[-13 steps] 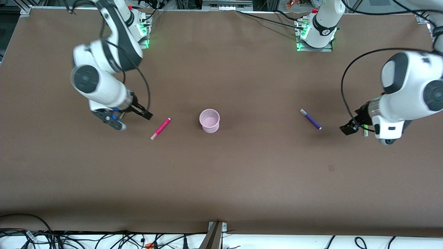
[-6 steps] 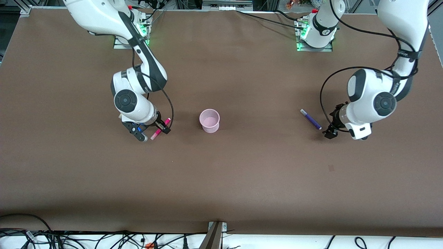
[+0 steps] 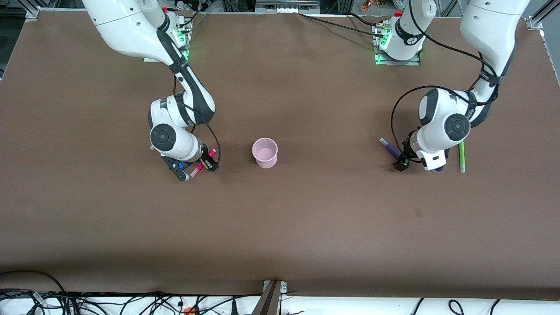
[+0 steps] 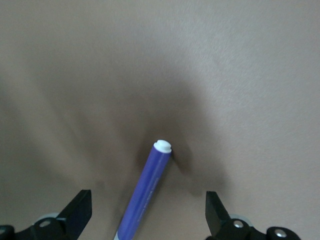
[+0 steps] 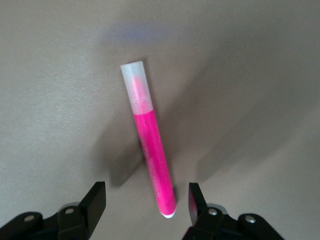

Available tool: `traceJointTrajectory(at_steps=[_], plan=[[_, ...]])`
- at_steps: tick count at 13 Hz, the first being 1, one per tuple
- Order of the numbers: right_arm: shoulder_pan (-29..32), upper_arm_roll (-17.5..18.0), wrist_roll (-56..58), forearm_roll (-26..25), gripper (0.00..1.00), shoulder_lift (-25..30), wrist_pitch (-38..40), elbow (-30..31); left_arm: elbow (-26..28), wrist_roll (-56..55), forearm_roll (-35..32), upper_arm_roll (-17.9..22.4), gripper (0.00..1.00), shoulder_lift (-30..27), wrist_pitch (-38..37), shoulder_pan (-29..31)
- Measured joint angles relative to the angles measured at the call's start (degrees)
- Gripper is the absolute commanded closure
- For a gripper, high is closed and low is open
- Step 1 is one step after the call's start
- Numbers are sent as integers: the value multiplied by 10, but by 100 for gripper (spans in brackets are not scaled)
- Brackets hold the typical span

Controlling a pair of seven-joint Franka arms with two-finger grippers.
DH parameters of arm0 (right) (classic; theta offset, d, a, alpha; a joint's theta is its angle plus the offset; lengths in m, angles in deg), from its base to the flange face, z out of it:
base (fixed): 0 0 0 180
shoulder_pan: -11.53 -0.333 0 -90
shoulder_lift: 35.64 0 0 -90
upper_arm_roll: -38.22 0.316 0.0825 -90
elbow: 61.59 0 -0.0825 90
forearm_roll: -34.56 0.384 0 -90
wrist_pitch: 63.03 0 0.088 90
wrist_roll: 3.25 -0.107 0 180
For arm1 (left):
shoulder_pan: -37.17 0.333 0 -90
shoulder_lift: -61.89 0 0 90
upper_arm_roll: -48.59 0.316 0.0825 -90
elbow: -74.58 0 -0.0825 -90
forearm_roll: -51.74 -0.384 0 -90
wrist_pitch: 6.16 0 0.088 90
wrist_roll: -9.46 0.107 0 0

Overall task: Organize pens into pink holder with both arms
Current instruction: 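Grasp the pink and purple markers with the right and left grippers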

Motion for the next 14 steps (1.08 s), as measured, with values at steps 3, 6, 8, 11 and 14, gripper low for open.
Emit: traceJointTrajectory(at_steps=[3, 6, 8, 11, 14], plan=[[0, 1, 0, 7, 42, -7, 1, 1, 4, 0, -1, 0, 31, 4, 11, -1], [-1, 7, -1, 15, 47, -7, 3, 4, 4, 1, -3, 0, 39, 4, 13, -1], [-1, 10, -2, 15, 56, -6, 3, 5, 5, 1, -3, 1, 39, 7, 24, 0], [-1, 12, -2, 16, 59, -5, 3, 6, 7, 1, -3, 2, 53, 18, 48, 1], [-1, 12, -2, 17, 59, -5, 3, 6, 6, 0, -3, 2, 86, 18, 55, 1]])
